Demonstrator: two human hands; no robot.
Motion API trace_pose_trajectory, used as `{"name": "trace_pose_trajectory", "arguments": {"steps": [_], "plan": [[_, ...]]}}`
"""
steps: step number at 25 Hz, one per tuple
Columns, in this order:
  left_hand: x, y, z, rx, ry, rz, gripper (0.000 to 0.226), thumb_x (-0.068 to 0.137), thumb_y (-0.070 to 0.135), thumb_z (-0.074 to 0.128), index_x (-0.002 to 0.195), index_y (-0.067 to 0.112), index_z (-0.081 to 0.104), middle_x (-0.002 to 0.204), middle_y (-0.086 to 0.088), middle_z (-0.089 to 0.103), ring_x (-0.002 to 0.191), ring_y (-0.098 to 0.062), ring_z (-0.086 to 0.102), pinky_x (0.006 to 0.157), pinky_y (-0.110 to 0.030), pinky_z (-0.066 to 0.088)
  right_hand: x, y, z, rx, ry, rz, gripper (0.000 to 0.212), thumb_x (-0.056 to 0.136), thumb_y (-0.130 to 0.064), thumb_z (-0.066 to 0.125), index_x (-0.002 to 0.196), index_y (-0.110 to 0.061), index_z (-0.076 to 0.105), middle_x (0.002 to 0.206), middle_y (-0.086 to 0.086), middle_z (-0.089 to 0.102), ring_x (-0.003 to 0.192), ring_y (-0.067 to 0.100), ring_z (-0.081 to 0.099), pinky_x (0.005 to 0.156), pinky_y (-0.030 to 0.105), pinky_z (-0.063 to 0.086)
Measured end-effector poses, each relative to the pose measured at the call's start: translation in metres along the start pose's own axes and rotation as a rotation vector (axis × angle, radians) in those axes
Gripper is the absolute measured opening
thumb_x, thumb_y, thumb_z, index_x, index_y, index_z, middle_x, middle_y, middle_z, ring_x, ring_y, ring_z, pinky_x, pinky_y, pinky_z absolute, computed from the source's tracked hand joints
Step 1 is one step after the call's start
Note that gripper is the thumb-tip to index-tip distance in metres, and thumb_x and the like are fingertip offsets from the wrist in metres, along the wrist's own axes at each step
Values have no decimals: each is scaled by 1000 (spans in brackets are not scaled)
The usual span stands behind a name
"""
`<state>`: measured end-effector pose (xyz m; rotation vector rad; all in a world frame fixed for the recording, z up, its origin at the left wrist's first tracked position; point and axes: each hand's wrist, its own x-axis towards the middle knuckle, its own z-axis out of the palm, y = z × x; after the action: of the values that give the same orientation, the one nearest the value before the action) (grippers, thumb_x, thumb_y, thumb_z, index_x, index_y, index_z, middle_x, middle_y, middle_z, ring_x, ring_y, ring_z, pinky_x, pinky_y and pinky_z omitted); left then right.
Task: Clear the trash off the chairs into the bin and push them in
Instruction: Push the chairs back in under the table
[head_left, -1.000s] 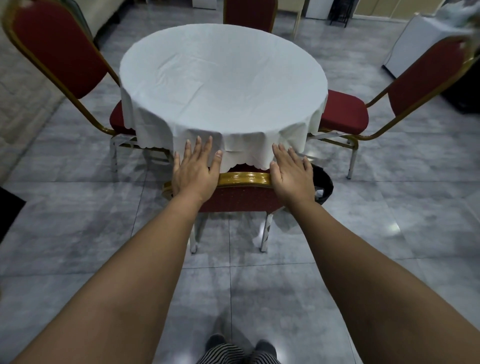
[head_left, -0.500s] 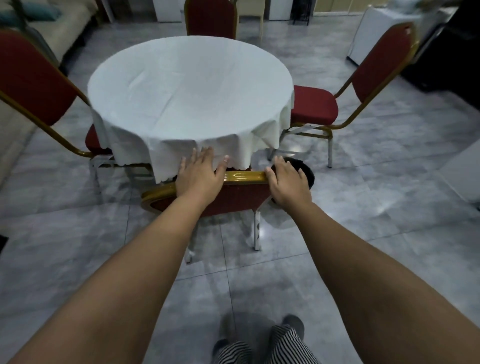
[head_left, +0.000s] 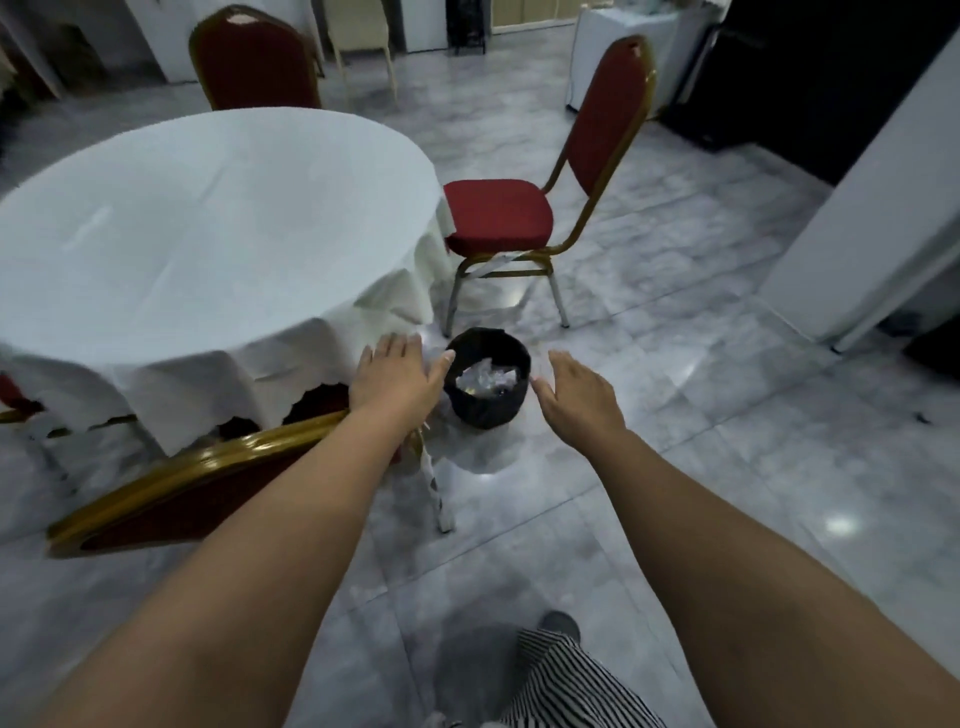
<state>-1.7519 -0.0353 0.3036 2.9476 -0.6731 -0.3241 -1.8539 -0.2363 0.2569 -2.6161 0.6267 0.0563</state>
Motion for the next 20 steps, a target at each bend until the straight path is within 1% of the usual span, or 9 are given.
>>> {"name": "trace_pose_trajectory", "arguments": {"steps": [3, 5, 7, 9, 14, 17, 20], "plan": [[38, 61, 10, -17, -45, 58, 73, 100, 58, 15, 155, 11, 19, 164, -11, 17, 152, -26, 13, 123, -43, 13, 16, 64, -31, -33, 5, 54, 63, 103, -48, 31, 155, -13, 24, 164, 9, 20, 149, 25, 23, 120, 42, 21], [61, 103, 17, -33, -71, 87, 72, 101, 57, 17, 155, 10, 19, 164, -11, 18, 152, -26, 14, 122, -43, 16, 31, 106, -54, -70, 19, 95, 65, 103, -49, 32, 156, -13, 22, 164, 9, 18, 150, 25, 21, 119, 41, 20], [81, 135, 24, -41, -74, 110, 70, 102, 55, 19, 154, 10, 22, 162, -12, 22, 150, -28, 18, 122, -43, 18, 43, 140, -73, -101, 31, 135, 65, 103, -49, 32, 156, -13, 21, 165, 9, 17, 150, 25, 20, 119, 41, 18], [100, 167, 29, -32, -112, 133, 68, 102, 53, 20, 154, 9, 24, 161, -13, 24, 149, -28, 21, 121, -43, 18, 57, 170, -87, -104, 19, 178, 65, 103, -49, 30, 156, -14, 20, 165, 7, 14, 151, 24, 18, 120, 41, 17], [157, 226, 29, -11, -160, 166, 63, 104, 48, 23, 152, 8, 26, 160, -15, 26, 146, -33, 27, 118, -45, 24, 101, 224, -108, -96, 16, 219, 65, 103, -50, 29, 157, -15, 19, 166, 6, 11, 152, 22, 15, 119, 40, 15], [219, 259, 32, -56, -194, 172, 62, 104, 47, 23, 153, 8, 25, 161, -15, 23, 148, -32, 24, 118, -43, 23, 151, 255, -125, -81, 15, 256, 65, 103, -50, 30, 157, -15, 19, 166, 6, 11, 152, 22, 15, 119, 39, 15], [295, 294, 38, -69, -190, 165, 62, 104, 47, 23, 151, 8, 28, 159, -16, 28, 147, -31, 25, 117, -42, 24, 216, 283, -146, -96, 39, 273, 64, 103, -49, 30, 157, -15, 21, 166, 6, 14, 151, 23, 17, 119, 39, 16]]}}
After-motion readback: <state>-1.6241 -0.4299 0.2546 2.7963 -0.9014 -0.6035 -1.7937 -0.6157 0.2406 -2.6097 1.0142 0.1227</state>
